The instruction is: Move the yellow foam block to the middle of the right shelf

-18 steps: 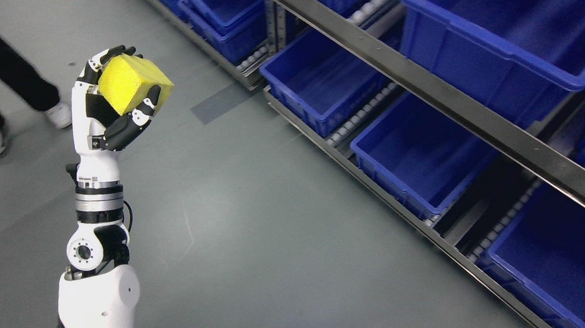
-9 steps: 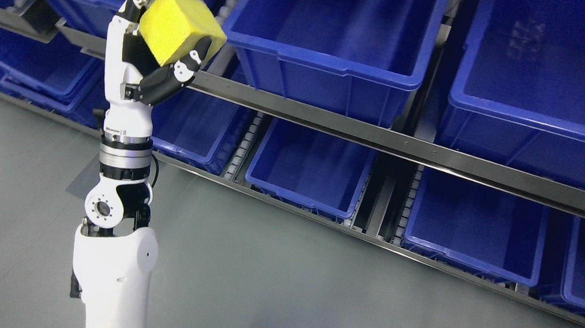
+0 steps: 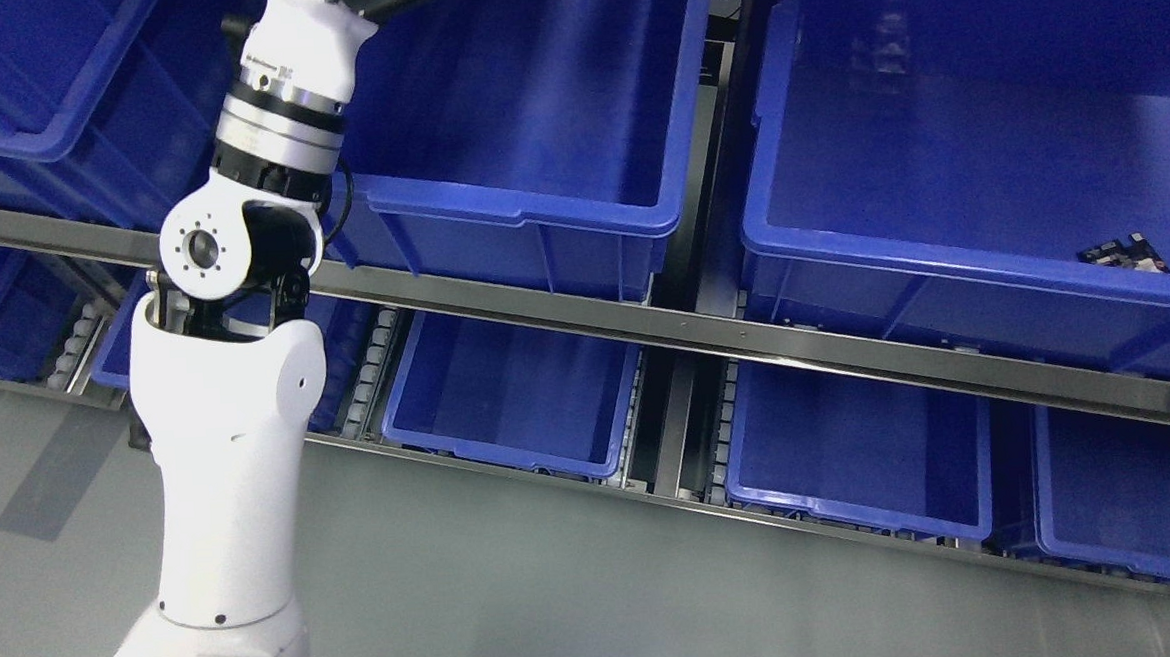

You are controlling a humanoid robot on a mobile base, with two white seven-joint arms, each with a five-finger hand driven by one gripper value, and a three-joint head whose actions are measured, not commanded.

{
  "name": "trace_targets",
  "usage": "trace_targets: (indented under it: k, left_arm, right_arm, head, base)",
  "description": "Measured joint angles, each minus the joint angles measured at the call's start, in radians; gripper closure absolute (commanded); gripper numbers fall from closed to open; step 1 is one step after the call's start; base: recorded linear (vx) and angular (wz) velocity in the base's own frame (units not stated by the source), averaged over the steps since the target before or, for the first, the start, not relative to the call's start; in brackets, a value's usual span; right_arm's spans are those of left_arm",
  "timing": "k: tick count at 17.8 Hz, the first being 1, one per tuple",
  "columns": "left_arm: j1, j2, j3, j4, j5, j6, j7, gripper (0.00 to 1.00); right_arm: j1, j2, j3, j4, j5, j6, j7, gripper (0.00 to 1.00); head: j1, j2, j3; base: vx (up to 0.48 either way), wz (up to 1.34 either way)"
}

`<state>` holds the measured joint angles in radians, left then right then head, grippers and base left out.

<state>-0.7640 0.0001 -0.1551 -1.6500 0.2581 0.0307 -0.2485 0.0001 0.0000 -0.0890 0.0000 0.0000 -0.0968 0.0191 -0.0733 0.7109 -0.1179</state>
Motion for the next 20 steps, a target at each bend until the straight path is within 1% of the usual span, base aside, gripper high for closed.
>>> trace_targets:
  k: [2,3,4,7,8,9,10,11,12,14,16,20]
  left_arm:
    - [-0.032,0.0,-0.005,0.034,0.0,0.109,0.089,0.83]
    - [-0.043,0.0,-0.005,0.051,-0.001,0.153,0.134,0.81]
    - [-0.051,0.0,-0.004,0.069,-0.001,0.186,0.164,0.77]
    - [-0.07,0.0,-0.001,0.12,-0.001,0.256,0.21,0.74]
    - [-0.075,0.0,0.0,0.135,-0.001,0.272,0.216,0.69]
    - [-0.079,0.0,-0.001,0.151,-0.001,0.283,0.22,0.56]
    - [-0.082,0.0,-0.002,0.168,-0.001,0.295,0.223,0.4]
    - [-0.085,0.0,-0.005,0.187,0.0,0.311,0.224,0.16]
    - [-0.088,0.0,-0.008,0.204,0.0,0.334,0.224,0.0]
    - [-0.103,0.0,-0.017,0.234,0.0,0.407,0.225,0.0]
    - [-0.119,0.0,-0.024,0.263,0.0,0.454,0.225,0.0]
    - [-0.141,0.0,-0.021,0.293,0.0,0.479,0.227,0.0]
  right_arm:
    - [0.0,0.0,0.0,0.0,0.0,0.0,0.0,0.0]
    - [0.0,0.0,0.0,0.0,0.0,0.0,0.0,0.0]
    - [0.0,0.0,0.0,0.0,0.0,0.0,0.0,0.0]
    - [0.0,0.0,0.0,0.0,0.0,0.0,0.0,0.0]
    - [0.0,0.0,0.0,0.0,0.0,0.0,0.0,0.0]
    - [0.0,0.0,0.0,0.0,0.001,0.0,0.0,0.0]
    - [0.0,0.0,0.0,0.0,0.052,0.0,0.0,0.0]
    - [0.0,0.0,0.0,0.0,0.07,0.0,0.0,0.0]
    - [0.0,0.0,0.0,0.0,0.058,0.0,0.0,0.0]
    - [0.0,0.0,0.0,0.0,0.039,0.0,0.0,0.0]
    - [0.0,0.0,0.0,0.0,0.025,0.0,0.0,0.0]
    - [0.0,0.0,0.0,0.0,0.011,0.0,0.0,0.0]
  head:
    - [0.0,0.0,0.0]
    - [0.0,0.0,0.0]
    - [0.0,0.0,0.0]
    - [0.0,0.0,0.0]
    - [0.0,0.0,0.0]
    - [0.0,0.0,0.0]
    - [0.0,0.0,0.0]
    - [0.0,0.0,0.0]
    - [0.0,0.0,0.0]
    - [0.0,0.0,0.0]
    - [0.0,0.0,0.0]
    - [0.0,0.0,0.0]
  base:
    - [0.085,-0.22]
    - [0.081,-0.18]
    - [0.058,-0.14]
    - [0.045,-0.1]
    - [0.021,-0.02]
    - [0.021,-0.02]
    - [0.0,0.0]
    - [0.0,0.0]
    - [0.0,0.0]
    - [0.0,0.0]
    - [0.0,0.0]
    - [0.0,0.0]
